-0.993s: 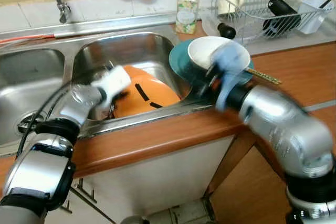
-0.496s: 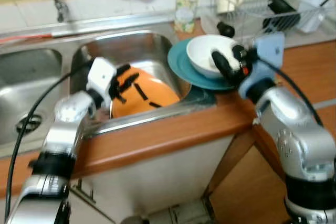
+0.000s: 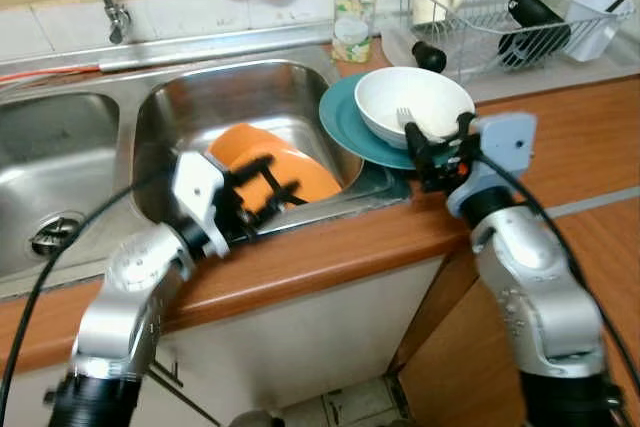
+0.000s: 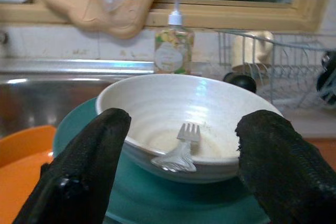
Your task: Kitchen organization
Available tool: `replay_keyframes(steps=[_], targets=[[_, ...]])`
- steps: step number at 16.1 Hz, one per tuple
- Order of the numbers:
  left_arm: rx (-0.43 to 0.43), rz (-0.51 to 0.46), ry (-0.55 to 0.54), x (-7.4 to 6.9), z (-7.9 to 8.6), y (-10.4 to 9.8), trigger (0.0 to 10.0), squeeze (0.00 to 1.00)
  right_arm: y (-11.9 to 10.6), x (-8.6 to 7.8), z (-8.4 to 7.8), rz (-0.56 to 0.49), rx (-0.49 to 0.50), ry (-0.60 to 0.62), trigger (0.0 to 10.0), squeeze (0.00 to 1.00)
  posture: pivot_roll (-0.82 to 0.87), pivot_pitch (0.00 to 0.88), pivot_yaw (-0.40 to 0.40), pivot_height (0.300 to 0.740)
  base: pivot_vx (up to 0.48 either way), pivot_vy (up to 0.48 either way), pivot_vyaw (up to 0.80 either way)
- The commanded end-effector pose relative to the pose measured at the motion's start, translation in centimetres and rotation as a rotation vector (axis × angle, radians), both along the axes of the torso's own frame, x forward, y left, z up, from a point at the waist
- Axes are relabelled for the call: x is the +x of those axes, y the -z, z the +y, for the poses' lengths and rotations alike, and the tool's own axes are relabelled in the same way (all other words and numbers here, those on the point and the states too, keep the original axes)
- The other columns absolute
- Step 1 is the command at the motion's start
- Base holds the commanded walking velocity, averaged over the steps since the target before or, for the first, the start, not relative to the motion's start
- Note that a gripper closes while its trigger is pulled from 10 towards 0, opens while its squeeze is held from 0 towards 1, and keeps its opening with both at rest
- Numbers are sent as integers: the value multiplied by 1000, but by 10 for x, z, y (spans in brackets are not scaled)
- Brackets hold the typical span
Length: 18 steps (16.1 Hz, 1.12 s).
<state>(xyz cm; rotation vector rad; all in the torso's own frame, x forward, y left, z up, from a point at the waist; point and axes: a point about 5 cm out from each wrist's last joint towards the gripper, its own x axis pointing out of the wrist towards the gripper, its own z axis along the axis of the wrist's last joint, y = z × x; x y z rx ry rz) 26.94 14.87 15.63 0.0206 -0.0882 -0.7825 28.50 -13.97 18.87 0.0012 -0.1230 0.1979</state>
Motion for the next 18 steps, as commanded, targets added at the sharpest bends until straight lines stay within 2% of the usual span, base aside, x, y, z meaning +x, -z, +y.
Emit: replay_keyframes(steps=[1, 4, 5, 6, 7, 8, 9, 18], targets=[[-6, 3, 24, -3, -3, -3, 10000, 0, 1, 0, -3, -10, 17, 13, 10000, 0, -23, 0, 56, 740, 0, 0, 0], [-20, 59, 72, -11, -13, 3, 10000, 0, 12, 6, 1, 20, 65, -64, 10000, 0, -27, 0, 59, 740, 0, 0, 0], [-10, 69, 78, -12, -13, 4, 10000, 0, 13, 8, 1, 20, 60, -69, 8235, 0, -19, 0, 53, 740, 0, 0, 0], [-4, 76, 84, -13, -14, 4, 10000, 0, 13, 11, -1, 17, 53, -70, 4824, 0, -17, 0, 51, 740, 0, 0, 0], [-3, 80, 87, -15, -14, 3, 10000, 0, 11, 14, -3, 15, 56, -58, 3451, 0, -16, 0, 49, 740, 0, 0, 0], [0, 84, 90, -16, -14, 3, 10000, 0, 11, 15, -4, 11, 60, -52, 1098, 0, -14, 0, 46, 740, 0, 0, 0], [9, 92, 92, -18, -14, 4, 10000, 0, 11, 16, -5, 9, 61, -53, 0, 0, -14, 0, 46, 740, 0, 0, 0], [26, 106, 98, -18, -20, 7, 10000, 0, 11, 18, -7, -6, 50, -67, 0, 0, -19, 0, 43, 740, 0, 0, 0]])
